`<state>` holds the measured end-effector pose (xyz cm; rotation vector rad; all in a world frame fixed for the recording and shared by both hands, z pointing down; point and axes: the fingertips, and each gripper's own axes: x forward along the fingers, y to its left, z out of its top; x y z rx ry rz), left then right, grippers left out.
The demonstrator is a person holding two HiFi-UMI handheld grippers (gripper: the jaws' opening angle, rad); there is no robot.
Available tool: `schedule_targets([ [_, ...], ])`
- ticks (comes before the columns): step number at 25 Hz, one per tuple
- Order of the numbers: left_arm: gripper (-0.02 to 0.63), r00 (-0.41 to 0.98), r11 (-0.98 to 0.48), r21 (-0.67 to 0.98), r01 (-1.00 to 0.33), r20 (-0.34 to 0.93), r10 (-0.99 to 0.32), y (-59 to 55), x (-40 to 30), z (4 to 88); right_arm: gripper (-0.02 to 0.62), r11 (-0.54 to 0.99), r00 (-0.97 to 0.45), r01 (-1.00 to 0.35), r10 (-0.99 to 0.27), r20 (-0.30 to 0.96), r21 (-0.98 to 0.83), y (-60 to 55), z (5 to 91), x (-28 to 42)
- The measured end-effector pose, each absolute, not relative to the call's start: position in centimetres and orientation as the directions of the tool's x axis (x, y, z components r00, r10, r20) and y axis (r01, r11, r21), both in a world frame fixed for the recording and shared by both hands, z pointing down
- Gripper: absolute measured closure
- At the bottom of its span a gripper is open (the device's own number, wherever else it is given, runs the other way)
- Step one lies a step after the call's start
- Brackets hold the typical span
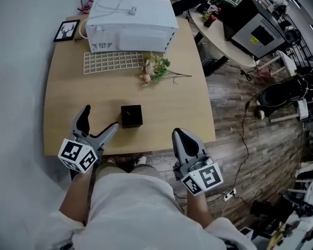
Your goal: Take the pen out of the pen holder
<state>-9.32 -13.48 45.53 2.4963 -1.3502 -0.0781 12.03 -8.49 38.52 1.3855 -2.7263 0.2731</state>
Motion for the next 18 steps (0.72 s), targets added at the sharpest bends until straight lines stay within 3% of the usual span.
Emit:
schedule_targets([
  [12,0.094,0.551,-0.497,0.24,-0.834,0.311,-0.774,-16.6,-4.2,56.5,0.595,0.538,-0.567,-0.823,-0.794,0.22,-0.183,-7.1,42.1,13.9],
  [18,0.101,0.537,-0.482,0.237,-0.844,0.353,-0.766,-17.5,-3.4,59.3,0.595,0.512,-0.544,-0.839,-0.805,0.236,-0.183,-7.0,42.6,15.4],
])
